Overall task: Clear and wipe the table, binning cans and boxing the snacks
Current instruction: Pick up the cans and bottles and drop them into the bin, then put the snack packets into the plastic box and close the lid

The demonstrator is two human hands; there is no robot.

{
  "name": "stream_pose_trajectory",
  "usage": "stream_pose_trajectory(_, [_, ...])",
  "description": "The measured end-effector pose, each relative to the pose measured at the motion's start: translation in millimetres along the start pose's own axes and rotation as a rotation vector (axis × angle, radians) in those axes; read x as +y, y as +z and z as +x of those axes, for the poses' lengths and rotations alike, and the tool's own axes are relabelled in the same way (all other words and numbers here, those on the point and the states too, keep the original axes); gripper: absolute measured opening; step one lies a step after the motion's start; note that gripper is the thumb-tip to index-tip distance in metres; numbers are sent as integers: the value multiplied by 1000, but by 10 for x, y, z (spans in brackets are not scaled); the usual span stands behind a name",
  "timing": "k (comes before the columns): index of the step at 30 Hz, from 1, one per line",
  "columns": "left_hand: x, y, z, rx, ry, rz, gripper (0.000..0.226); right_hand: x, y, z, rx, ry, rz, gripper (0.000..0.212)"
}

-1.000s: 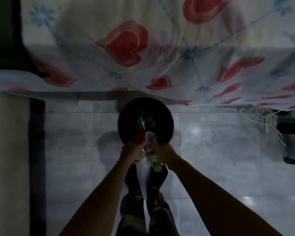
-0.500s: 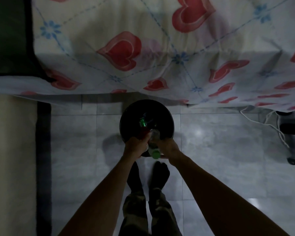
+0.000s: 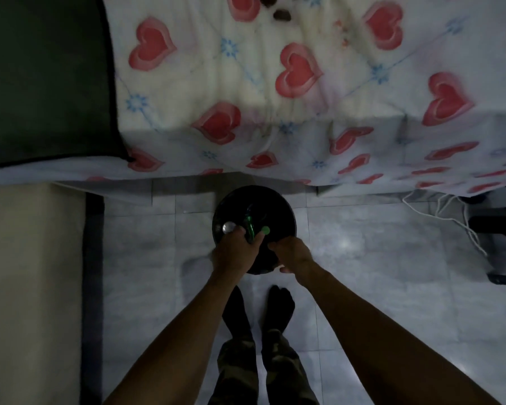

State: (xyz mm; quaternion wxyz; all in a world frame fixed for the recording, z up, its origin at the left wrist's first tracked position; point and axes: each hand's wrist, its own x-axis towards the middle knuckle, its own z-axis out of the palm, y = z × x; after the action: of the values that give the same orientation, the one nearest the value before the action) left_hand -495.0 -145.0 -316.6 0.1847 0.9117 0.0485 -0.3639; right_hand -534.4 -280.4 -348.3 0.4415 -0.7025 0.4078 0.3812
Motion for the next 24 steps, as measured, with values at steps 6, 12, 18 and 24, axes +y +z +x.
stream_pose_trajectory(6, [785, -1040, -574, 202, 321, 235, 58, -512, -709, -1009, 177, -273, -241, 38])
stream_pose_trajectory(12, [1603, -2124, -1206, 381, 540, 374, 52, -1176, -1513, -2044, 407, -433, -335, 43])
stream_pose_trajectory(18, [2170, -2978, -1677, 476, 688, 394, 64, -1652, -2215, -2871, 587, -491, -350, 48])
stream_pose_trajectory(24, [2647, -3500, -2083, 564, 774, 453, 67, -1950, -2782, -3438, 734, -522, -359, 52])
